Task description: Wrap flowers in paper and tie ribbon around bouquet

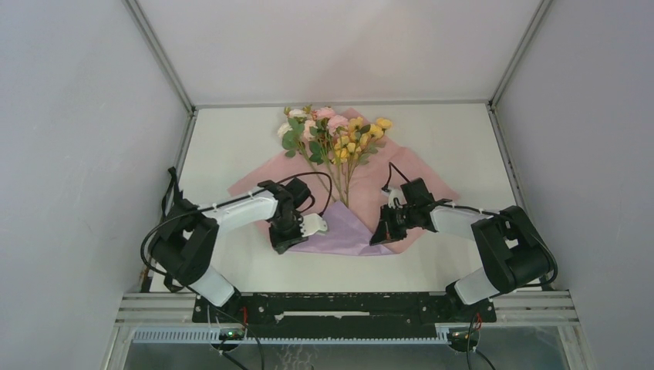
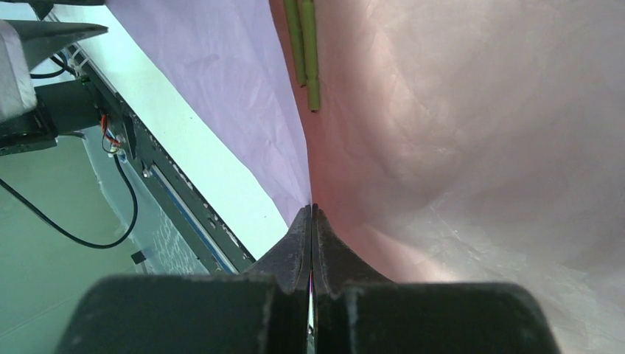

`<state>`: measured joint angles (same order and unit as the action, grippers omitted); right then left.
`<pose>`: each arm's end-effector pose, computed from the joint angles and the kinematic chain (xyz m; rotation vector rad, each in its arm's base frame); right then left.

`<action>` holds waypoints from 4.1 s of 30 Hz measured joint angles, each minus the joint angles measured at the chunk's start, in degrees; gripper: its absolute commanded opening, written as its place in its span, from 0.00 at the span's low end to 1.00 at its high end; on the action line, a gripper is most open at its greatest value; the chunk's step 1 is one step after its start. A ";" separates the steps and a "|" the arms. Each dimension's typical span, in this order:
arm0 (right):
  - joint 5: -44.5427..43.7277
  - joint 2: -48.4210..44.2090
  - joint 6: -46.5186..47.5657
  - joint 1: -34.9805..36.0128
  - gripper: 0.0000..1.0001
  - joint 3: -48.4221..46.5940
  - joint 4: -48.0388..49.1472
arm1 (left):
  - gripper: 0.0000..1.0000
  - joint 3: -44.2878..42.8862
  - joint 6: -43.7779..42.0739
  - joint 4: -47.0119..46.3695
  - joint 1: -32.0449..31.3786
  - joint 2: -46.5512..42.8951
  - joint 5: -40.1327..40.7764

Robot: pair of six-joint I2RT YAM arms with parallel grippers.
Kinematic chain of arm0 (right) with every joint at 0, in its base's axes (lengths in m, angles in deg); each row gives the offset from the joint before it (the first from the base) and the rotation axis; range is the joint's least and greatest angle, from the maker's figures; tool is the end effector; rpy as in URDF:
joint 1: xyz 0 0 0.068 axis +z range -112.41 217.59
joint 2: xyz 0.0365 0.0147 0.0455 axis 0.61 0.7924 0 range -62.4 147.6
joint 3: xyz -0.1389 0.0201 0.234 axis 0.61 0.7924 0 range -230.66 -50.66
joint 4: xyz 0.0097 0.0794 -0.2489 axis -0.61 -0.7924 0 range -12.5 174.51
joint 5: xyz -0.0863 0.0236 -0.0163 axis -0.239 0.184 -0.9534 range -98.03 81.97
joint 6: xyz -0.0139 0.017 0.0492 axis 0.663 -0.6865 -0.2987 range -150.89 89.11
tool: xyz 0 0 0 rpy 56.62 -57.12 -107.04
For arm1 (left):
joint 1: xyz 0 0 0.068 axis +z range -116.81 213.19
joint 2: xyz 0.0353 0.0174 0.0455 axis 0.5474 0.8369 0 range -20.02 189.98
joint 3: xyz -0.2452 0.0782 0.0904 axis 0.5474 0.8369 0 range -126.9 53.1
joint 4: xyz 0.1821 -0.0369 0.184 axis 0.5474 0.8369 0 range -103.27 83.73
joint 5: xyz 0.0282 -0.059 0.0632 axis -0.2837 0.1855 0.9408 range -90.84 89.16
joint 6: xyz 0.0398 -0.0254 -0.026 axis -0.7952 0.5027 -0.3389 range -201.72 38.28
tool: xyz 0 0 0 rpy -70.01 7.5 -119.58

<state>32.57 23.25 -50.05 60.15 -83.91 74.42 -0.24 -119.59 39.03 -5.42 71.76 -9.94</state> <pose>0.2161 0.1149 0.1298 -0.3259 2.7027 1.1734 0.1966 -0.1642 0.1628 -1.9285 -2.4499 0.2481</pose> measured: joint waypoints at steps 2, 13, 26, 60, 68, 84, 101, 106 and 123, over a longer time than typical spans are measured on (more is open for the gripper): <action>0.00 0.00 0.02 0.00 0.00 0.00 -0.02 | 0.29 0.85 -0.68 1.31 1.73 -1.53 0.31; -0.09 0.00 0.15 0.00 0.10 0.00 0.02 | 0.25 -8.63 1.73 5.51 2.27 -6.51 -6.36; -9.25 -5.90 -1.01 -0.15 0.37 -1.68 -6.10 | 0.26 -14.80 25.55 -20.13 -2.43 15.08 -17.25; -42.01 -24.94 -43.69 16.59 0.51 8.20 -17.70 | 0.27 -14.86 31.06 -23.30 -2.95 16.44 -17.66; -47.47 -29.83 -45.09 16.04 0.04 12.59 -16.63 | 0.27 -14.86 31.41 -23.50 -2.95 16.44 -17.64; -52.74 -27.47 -37.86 16.57 0.00 9.18 -16.87 | 0.38 -17.86 28.17 -19.21 -3.23 15.32 -17.75; -55.08 -28.85 -35.21 18.43 0.04 8.50 -17.64 | 0.37 -26.60 26.91 -18.10 -5.05 24.06 -18.91; -56.17 -30.82 -36.72 20.48 0.46 7.04 -18.08 | 0.37 -26.67 27.36 -18.10 -5.01 24.20 -18.45; -54.42 -29.14 -55.04 24.83 0.69 10.49 -14.69 | 0.37 -26.67 27.96 -18.25 -5.01 24.26 -18.43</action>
<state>-21.85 -5.89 -105.08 84.98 -73.42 59.73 -26.90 -91.63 20.77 -10.43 96.03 -28.36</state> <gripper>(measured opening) 0.717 0.373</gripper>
